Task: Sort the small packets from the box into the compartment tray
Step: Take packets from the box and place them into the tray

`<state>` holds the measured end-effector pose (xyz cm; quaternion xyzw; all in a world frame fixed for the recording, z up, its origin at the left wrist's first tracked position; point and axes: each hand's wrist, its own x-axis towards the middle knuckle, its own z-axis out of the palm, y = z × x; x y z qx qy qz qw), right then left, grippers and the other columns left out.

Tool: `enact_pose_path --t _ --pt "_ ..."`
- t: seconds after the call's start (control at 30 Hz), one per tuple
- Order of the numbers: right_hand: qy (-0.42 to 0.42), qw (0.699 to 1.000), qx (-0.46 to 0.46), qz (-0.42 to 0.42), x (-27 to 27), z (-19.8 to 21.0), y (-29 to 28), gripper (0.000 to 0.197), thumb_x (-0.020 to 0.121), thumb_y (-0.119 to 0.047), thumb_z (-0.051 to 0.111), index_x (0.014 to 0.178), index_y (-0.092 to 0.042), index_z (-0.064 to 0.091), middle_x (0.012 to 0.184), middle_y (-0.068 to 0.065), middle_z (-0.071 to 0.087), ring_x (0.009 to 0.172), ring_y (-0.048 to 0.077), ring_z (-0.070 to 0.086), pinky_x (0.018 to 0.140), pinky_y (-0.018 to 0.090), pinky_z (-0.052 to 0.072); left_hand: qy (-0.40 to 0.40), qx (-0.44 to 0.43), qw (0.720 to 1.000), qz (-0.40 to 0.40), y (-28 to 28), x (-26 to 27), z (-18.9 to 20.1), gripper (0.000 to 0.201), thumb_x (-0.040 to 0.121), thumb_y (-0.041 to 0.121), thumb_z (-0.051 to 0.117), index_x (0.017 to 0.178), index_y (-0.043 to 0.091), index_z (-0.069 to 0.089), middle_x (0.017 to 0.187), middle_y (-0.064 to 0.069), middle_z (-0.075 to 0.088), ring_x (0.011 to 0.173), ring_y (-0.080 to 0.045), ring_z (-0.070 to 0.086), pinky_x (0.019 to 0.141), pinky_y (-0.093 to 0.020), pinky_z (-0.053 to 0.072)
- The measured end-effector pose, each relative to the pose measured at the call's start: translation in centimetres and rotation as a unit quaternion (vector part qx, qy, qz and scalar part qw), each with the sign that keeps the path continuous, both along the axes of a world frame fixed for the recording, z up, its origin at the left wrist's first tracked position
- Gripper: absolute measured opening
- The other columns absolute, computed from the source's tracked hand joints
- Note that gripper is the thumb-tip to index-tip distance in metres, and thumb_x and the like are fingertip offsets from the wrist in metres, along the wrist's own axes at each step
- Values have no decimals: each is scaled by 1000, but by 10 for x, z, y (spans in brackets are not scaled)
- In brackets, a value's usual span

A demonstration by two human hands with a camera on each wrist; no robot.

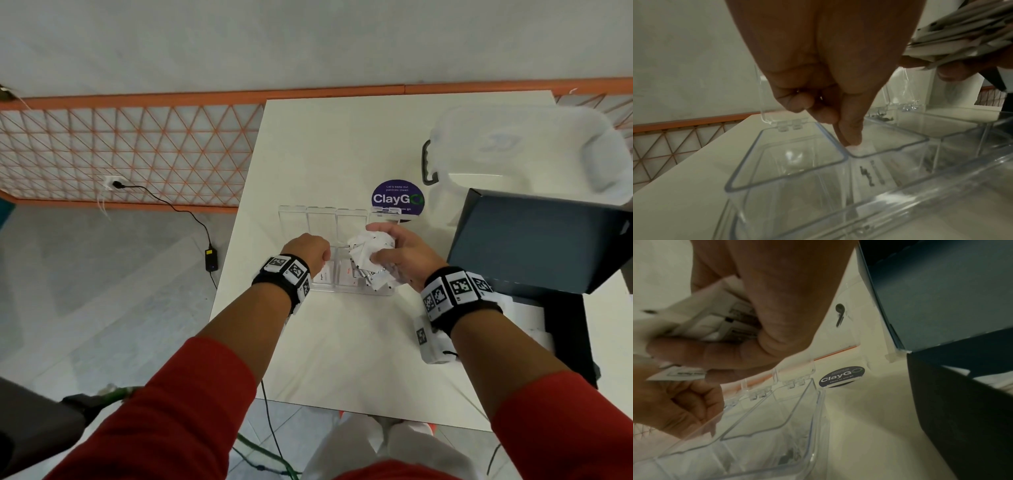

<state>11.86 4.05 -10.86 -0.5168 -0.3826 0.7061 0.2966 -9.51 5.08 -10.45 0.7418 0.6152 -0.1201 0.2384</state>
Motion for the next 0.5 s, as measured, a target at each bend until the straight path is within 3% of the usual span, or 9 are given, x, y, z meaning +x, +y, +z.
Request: enact_pose_path --t 0.13,0.23,0.33,0.43,0.5 --pt "-5 1000 12 -6 0 3 1 50 81 13 65 109 -28 66 93 17 56 84 33 49 77 43 37 -34 16 999 26 1 -4 2 29 93 5 46 110 18 65 112 -5 66 99 -24 62 88 -36 51" --pt "-12 1000 16 -1 -2 6 1 51 82 13 65 111 -29 64 83 13 56 67 25 53 63 31 45 -116 59 989 65 -2 -11 9 21 92 10 48 98 17 67 101 -3 69 87 -20 63 81 -31 52" --pt "-14 1000 18 -7 -3 7 1 59 81 11 67 114 -36 58 83 13 57 68 25 53 62 34 45 -200 64 974 83 -5 -10 19 11 91 24 58 97 19 66 98 6 66 77 -13 60 73 -24 47" --pt "-16 1000 15 -10 -6 13 -2 53 82 7 68 111 -35 51 67 6 51 43 12 44 42 20 34 -299 22 945 131 -8 4 33 26 82 50 64 102 33 61 95 12 64 67 -7 64 68 -21 47" --pt "-4 1000 24 -19 -8 18 -2 48 84 7 67 110 -29 50 74 9 53 46 11 49 44 23 41 -337 -4 929 150 -9 17 40 39 73 59 69 105 39 57 96 10 65 63 -6 68 65 -23 51"
